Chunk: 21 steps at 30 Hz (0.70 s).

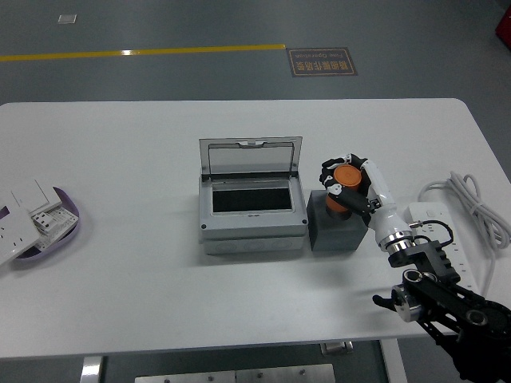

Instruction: Pick up the cylinder from the cube,place it in the box,flap close box

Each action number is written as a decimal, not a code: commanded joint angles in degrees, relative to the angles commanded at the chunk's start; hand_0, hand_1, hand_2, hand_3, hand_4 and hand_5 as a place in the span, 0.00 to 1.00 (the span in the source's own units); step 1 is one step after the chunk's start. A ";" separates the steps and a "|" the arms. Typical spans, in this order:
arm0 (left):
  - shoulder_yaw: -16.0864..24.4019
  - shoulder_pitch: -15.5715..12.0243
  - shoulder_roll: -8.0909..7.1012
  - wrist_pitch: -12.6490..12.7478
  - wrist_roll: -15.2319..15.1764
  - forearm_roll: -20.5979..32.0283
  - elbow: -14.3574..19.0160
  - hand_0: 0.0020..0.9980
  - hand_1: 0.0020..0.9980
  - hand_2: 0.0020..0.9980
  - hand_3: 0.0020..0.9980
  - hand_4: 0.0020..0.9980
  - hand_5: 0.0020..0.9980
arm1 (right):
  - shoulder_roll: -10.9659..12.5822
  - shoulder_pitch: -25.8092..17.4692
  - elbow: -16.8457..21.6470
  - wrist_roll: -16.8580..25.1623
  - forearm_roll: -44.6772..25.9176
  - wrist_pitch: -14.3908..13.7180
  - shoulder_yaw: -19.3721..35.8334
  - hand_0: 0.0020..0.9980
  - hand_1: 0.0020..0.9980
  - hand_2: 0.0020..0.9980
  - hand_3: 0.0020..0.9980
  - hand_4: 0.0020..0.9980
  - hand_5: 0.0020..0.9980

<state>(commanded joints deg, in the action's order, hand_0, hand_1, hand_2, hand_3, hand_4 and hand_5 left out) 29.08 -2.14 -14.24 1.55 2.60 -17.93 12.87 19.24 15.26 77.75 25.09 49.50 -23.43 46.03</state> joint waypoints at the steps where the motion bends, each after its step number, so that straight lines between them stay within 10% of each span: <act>1: 0.00 0.00 0.00 0.00 0.00 0.01 0.00 0.59 0.63 0.63 0.64 0.70 0.21 | 0.01 0.12 0.35 -0.18 0.29 -0.12 0.01 0.36 0.38 0.34 0.27 0.00 0.00; 12: -0.52 0.08 -0.17 0.01 0.01 0.33 -0.06 0.59 0.63 0.63 0.64 0.70 0.21 | -3.30 8.05 8.36 -12.18 15.85 -0.62 -6.53 0.32 0.31 0.27 0.20 0.00 0.00; 21: -1.44 0.19 -0.46 0.03 0.06 0.88 -0.12 0.59 0.63 0.63 0.64 0.70 0.21 | -8.66 17.39 5.97 -29.63 34.85 9.10 -14.50 0.18 0.26 0.26 0.19 0.00 0.00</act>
<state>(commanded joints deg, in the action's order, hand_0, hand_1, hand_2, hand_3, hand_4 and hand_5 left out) 27.64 -1.96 -14.70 1.58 2.66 -17.05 12.74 10.58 32.64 83.72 -4.54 84.35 -14.33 31.53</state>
